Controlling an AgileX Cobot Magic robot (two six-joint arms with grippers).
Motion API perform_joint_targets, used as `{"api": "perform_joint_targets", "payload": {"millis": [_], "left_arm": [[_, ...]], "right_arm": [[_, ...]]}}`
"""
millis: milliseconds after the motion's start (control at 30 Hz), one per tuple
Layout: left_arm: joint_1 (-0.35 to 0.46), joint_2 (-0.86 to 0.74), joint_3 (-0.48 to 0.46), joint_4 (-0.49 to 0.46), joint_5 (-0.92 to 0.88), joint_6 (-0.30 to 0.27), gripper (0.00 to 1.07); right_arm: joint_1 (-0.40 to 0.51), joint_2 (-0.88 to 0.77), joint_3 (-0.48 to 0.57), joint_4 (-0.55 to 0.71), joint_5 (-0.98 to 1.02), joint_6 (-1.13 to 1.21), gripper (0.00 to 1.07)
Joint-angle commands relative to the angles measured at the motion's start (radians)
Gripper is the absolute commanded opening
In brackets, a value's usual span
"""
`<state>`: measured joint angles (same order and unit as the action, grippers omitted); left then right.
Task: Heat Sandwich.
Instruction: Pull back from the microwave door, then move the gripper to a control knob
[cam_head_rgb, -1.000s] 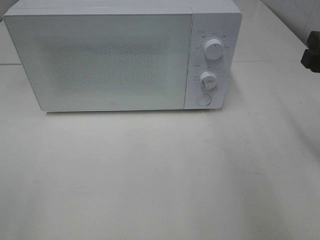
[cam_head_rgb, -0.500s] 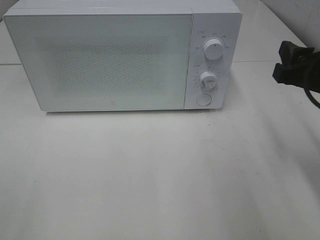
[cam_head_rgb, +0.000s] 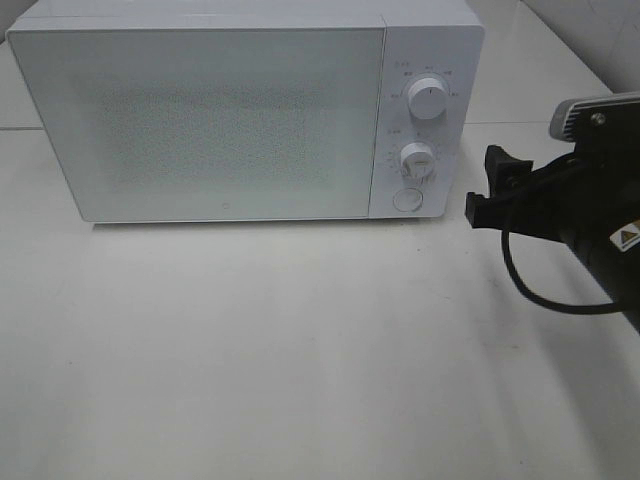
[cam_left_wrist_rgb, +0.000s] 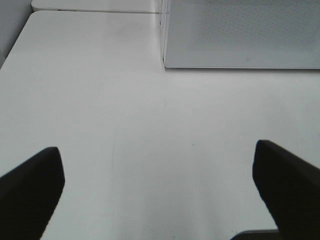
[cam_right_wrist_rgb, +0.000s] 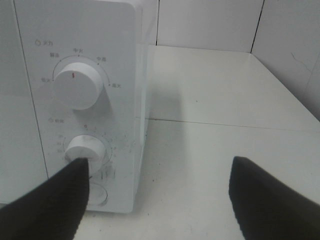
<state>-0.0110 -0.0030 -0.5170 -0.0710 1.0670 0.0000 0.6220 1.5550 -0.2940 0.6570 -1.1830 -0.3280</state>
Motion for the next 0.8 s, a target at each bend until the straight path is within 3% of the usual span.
{"api": "perform_joint_targets", "payload": {"millis": [33,533,800], "left_arm": [[0.001,-0.027,0.001,0.002,0.0,0.0,0.98],[0.001,-0.027,0.001,0.002,0.0,0.0,0.98],[0.001,-0.021,0.001,0.002,0.0,0.0,0.98]], "right_arm": [[0.045,0.043,-0.014,0.042,-0.045,0.012,0.75],[0.177,0.191,-0.145,0.125,-0.023,0.012,0.75],[0.197,0.221,-0.173,0.158,-0.019,0.009,0.75]]}}
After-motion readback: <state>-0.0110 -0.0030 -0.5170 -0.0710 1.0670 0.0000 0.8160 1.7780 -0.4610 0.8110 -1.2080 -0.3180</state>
